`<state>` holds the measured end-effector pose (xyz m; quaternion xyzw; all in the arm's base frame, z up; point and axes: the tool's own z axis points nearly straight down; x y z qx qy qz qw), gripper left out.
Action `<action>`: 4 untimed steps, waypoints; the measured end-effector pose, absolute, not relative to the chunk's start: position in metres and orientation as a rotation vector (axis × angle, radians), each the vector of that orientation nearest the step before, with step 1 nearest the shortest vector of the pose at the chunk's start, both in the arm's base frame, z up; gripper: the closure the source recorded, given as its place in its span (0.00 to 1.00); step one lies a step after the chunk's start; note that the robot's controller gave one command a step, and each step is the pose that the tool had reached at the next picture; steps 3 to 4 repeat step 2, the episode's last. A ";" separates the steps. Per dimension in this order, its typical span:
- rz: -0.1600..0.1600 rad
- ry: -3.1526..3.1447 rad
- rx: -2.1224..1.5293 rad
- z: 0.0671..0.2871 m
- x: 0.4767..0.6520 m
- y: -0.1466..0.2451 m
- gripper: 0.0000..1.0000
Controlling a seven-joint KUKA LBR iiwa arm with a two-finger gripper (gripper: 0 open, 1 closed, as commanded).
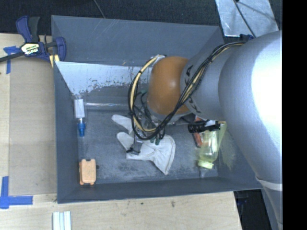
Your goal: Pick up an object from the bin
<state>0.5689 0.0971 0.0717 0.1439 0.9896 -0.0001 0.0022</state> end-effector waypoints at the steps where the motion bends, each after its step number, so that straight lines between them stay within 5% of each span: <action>1: 0.000 3.116 0.369 0.072 0.562 0.108 0.00; 2: 0.008 3.100 0.444 0.075 0.571 0.099 1.00; 4: 0.008 3.100 0.444 0.075 0.571 0.099 1.00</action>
Offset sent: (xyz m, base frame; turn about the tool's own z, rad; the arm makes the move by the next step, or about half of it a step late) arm 0.0000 0.0000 0.0000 0.0000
